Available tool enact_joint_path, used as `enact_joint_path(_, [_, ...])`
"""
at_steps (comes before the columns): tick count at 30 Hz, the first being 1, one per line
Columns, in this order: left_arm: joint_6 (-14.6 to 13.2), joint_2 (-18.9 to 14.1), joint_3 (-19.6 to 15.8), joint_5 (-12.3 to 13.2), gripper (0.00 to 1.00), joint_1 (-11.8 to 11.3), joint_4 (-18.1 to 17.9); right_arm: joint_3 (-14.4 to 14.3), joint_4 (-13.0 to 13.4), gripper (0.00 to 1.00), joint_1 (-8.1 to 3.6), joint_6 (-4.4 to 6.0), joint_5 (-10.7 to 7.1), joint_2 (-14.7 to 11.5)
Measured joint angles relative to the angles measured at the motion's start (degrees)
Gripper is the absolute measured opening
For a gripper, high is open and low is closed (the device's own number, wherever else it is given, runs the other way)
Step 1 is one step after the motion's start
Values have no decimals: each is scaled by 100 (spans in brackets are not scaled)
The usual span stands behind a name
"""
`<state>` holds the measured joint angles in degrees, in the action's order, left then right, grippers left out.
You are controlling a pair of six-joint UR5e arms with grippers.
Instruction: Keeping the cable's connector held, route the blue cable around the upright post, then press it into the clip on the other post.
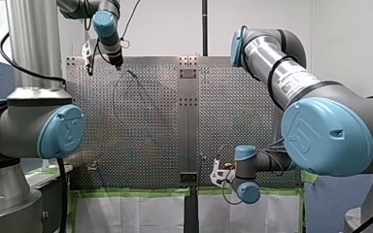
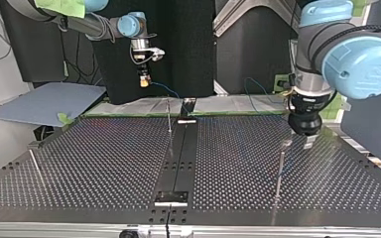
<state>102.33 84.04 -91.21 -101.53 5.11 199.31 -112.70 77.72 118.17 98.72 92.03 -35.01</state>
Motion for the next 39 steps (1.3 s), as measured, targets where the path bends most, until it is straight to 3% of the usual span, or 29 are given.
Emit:
enact_joint_path(9, [-410,105,0,158,100,70,-261,0,-9,0,0,0,0,3])
enact_joint_path(16, [-803,213,68,502,100,251,-461,-2,-9,0,-6,8,0,-1])
enact_joint_path(24, [-910,346,298,868,100,483,-717,2,13,0,-24,53,-3,0])
enact_joint_path(29, [-922,626,345,783,100,691,-961,3,20,0,-26,77,-25,2])
enact_joint_path(39, [-1010,1204,351,249,100,1250,-1528,1,40,0,-26,100,-97,2])
